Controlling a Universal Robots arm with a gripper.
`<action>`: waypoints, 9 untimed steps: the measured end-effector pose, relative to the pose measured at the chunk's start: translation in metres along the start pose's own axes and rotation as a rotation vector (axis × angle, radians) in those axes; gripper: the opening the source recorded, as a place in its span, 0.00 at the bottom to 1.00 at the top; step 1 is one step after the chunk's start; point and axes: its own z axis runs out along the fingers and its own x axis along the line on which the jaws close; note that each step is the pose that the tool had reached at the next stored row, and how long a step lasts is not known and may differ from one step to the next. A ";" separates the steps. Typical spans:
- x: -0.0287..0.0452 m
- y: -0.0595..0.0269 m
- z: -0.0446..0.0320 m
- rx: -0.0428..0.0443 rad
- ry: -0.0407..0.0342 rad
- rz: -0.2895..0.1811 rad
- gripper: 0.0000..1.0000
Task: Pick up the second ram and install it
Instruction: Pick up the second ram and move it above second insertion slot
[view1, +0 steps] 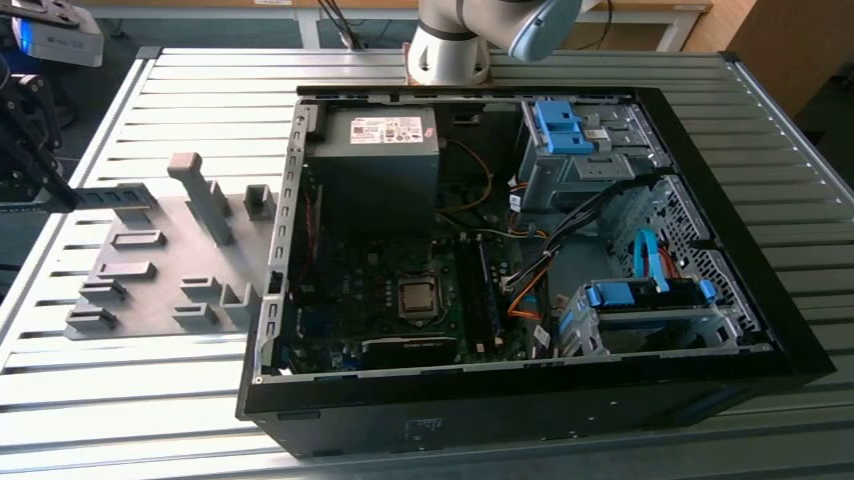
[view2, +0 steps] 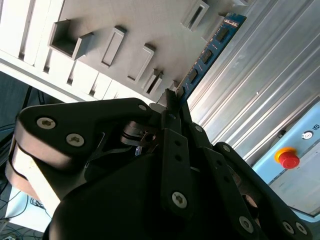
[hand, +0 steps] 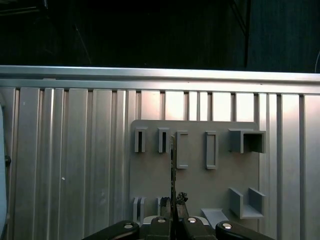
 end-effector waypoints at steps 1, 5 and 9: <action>0.0000 0.0000 -0.0002 0.0000 0.0000 0.000 0.14; 0.0000 0.0000 -0.0012 -0.0001 0.0001 0.000 0.14; -0.0001 0.0001 -0.0022 0.0001 0.0000 0.000 0.14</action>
